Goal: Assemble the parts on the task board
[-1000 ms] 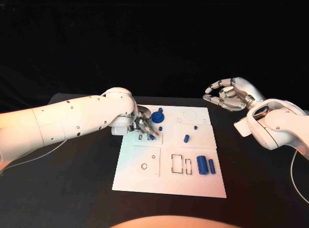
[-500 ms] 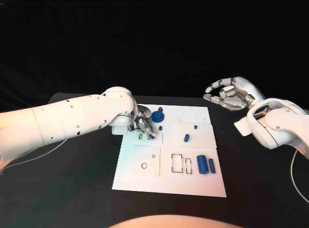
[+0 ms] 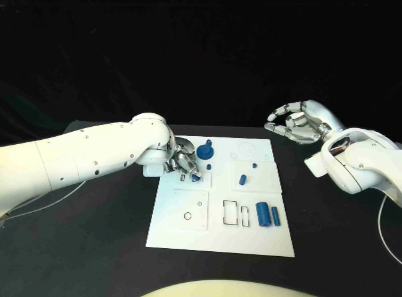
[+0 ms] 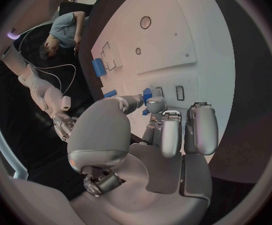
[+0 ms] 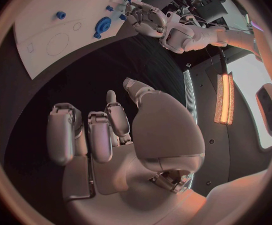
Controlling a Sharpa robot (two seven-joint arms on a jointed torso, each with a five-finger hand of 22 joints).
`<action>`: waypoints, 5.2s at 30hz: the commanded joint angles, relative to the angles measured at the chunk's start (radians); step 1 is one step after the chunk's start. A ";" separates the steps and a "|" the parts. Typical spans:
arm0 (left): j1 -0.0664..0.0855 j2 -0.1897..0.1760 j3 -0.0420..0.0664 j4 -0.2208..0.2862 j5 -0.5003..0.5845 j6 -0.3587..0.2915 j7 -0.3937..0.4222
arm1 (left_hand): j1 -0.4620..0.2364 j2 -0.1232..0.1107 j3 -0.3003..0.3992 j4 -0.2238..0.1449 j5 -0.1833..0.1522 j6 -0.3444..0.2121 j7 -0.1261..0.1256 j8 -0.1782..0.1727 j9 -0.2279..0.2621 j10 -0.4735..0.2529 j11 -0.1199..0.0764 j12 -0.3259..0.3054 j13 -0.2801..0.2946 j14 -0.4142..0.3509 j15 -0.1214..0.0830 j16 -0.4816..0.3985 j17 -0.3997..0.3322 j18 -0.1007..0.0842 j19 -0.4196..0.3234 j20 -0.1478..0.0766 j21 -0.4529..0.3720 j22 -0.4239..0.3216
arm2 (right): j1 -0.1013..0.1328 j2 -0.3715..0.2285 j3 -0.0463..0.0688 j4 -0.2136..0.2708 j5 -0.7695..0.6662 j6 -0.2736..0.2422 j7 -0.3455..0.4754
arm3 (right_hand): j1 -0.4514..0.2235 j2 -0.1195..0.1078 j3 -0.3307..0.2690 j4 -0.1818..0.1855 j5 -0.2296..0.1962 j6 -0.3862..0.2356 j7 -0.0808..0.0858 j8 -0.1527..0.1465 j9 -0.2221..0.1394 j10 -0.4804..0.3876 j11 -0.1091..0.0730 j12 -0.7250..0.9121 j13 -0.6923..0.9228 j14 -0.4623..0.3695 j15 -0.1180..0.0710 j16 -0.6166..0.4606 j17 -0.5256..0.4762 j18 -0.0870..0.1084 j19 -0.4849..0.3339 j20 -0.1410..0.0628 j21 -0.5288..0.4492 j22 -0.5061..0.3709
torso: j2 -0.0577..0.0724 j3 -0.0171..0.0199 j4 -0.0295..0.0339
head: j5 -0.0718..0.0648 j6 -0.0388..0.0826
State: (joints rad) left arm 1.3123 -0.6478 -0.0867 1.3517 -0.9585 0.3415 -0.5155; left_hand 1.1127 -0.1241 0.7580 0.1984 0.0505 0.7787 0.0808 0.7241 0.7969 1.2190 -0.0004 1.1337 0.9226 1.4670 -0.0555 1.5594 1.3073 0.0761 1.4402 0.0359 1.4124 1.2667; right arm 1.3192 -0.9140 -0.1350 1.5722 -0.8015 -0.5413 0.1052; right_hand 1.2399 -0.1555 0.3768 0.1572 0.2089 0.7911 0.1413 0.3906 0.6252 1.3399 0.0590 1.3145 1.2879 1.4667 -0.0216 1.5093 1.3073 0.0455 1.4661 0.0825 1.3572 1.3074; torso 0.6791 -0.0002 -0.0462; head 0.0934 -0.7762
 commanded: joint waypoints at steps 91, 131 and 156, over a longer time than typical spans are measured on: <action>-0.078 -0.046 0.000 0.095 -0.169 -0.196 -0.002 | -0.097 -0.049 0.159 -0.196 0.141 0.014 -0.042 0.136 0.057 0.051 -0.031 0.029 0.010 0.100 -0.033 0.002 0.251 -0.015 0.008 -0.024 0.005 0.008 | -0.001 -0.012 -0.003 -0.007 -0.006 0.012 -0.006 | -0.004 -0.001 0.002 0.013 0.012 -0.008 0.001 0.014 0.001 -0.002 -0.001 -0.001 -0.002 0.068 0.002 -0.007 0.112 0.017 0.005 -0.002 -0.008 0.010 | -0.006 0.0144 0.0107 | 0.003 -0.027; -0.077 -0.045 0.000 0.080 -0.113 -0.179 -0.003 | -0.194 -0.045 0.090 -0.112 0.143 0.042 -0.056 0.173 0.031 0.069 -0.043 0.054 0.027 0.103 -0.044 0.010 0.262 -0.018 0.015 -0.034 0.008 0.021 | -0.002 -0.013 -0.003 -0.010 -0.006 0.013 -0.007 | -0.006 -0.001 0.002 0.016 0.013 -0.007 0.000 0.017 0.002 -0.002 -0.002 -0.003 -0.004 0.068 0.001 -0.008 0.110 0.018 0.005 -0.002 -0.010 0.009 | -0.006 0.0152 0.0102 | 0.000 -0.033; -0.075 -0.038 0.000 0.064 -0.111 -0.173 -0.004 | -0.253 -0.008 0.029 -0.033 0.142 0.052 -0.056 0.183 0.009 0.075 -0.043 0.066 0.034 0.104 -0.044 0.011 0.263 -0.020 0.022 -0.034 0.015 0.035 | -0.002 -0.014 -0.003 -0.008 -0.006 0.013 -0.008 | -0.008 -0.003 0.000 0.018 0.013 -0.008 0.000 0.018 0.001 -0.002 -0.003 -0.002 -0.004 0.067 0.001 -0.009 0.109 0.018 0.005 -0.002 -0.011 0.008 | -0.006 0.0141 0.0098 | -0.004 -0.033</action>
State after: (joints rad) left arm 1.2374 -0.6881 -0.0862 1.4147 -1.0793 0.1507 -0.5193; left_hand 0.8655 -0.1349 0.7852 0.1584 0.1934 0.8238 0.0215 0.9059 0.8080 1.2870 -0.0429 1.1959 0.9557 1.4668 -0.0910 1.5673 1.3074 0.0763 1.4579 0.0035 1.4236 1.3008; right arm 1.3181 -0.9282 -0.1378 1.5628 -0.8015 -0.5360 0.0936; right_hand 1.2399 -0.1555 0.3766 0.1683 0.2168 0.7878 0.1446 0.4021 0.6258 1.3399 0.0590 1.3146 1.2851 1.4667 -0.0216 1.5034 1.3075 0.0454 1.4660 0.0826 1.3532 1.3073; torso 0.6727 0.0142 -0.0360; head 0.0895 -0.8098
